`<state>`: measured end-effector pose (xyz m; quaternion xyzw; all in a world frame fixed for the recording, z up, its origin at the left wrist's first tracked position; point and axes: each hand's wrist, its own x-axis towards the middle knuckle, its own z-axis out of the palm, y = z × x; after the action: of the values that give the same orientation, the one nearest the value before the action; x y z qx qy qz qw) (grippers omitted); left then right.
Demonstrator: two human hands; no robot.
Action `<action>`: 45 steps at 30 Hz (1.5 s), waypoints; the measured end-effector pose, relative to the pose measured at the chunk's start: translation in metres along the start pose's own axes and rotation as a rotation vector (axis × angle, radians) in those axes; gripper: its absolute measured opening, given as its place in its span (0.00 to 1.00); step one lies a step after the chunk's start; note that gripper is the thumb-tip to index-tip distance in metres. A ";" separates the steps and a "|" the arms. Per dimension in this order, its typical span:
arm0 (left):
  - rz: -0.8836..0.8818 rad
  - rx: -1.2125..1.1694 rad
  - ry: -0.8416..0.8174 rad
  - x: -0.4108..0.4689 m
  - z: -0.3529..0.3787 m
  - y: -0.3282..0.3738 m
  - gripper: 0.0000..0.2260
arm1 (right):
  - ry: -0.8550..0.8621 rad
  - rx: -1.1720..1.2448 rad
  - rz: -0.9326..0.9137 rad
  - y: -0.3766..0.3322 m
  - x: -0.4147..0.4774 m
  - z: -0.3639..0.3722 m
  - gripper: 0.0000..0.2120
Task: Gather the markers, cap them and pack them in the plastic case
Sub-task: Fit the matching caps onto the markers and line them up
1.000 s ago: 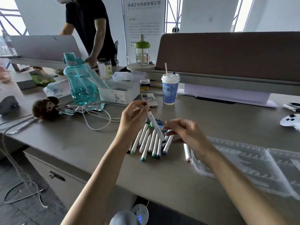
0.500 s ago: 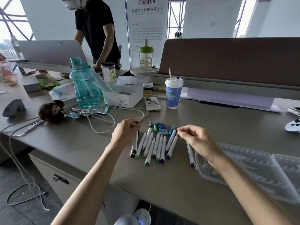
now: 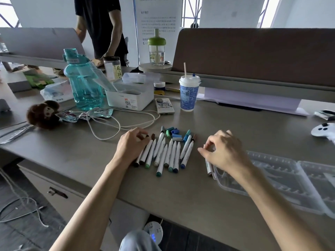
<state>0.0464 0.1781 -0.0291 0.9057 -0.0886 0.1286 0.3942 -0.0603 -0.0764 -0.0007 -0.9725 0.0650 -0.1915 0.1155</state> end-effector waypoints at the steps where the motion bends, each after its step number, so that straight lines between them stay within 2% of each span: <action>1: 0.004 0.011 -0.001 -0.001 0.000 0.000 0.07 | -0.024 -0.053 0.006 -0.002 -0.001 0.001 0.14; 5: -0.001 0.031 0.008 -0.004 0.000 0.000 0.06 | -0.062 -0.139 0.025 -0.007 -0.001 0.006 0.14; 8: 0.022 0.051 0.005 -0.006 0.000 0.003 0.06 | -0.012 -0.111 0.014 -0.006 -0.001 0.007 0.12; 13: 0.011 0.052 -0.024 -0.009 -0.001 0.008 0.08 | 0.045 -0.194 -0.052 -0.005 -0.003 0.007 0.17; 21: 0.009 -0.004 0.028 -0.009 -0.003 0.008 0.05 | -0.037 -0.301 0.013 -0.001 0.002 0.002 0.18; 23: 0.063 0.010 0.074 -0.011 -0.001 0.010 0.05 | -0.073 -0.243 0.016 -0.001 0.001 0.004 0.17; 26: 0.269 0.097 0.107 -0.011 0.002 0.025 0.06 | -0.070 -0.130 0.020 -0.003 0.001 0.005 0.17; 29: 0.482 0.150 -0.003 -0.004 0.014 0.050 0.05 | 0.060 -0.159 0.000 0.001 0.003 0.002 0.16; 33: 0.546 0.227 -0.187 0.000 0.032 0.084 0.06 | -0.028 -0.286 0.035 0.009 0.011 0.001 0.20; 37: 0.637 0.203 -0.400 -0.014 0.041 0.107 0.10 | -0.096 -0.126 0.067 0.019 0.018 -0.003 0.16; 40: 0.606 0.230 -0.513 -0.026 0.049 0.110 0.12 | -0.156 -0.056 0.094 0.025 0.016 -0.007 0.12; 45: 0.483 0.319 -0.523 -0.035 0.055 0.117 0.14 | -0.152 0.034 0.138 0.029 0.016 -0.005 0.07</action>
<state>-0.0084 0.0610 0.0057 0.9108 -0.3757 -0.0054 0.1709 -0.0499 -0.1078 0.0025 -0.9754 0.1195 -0.1097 0.1495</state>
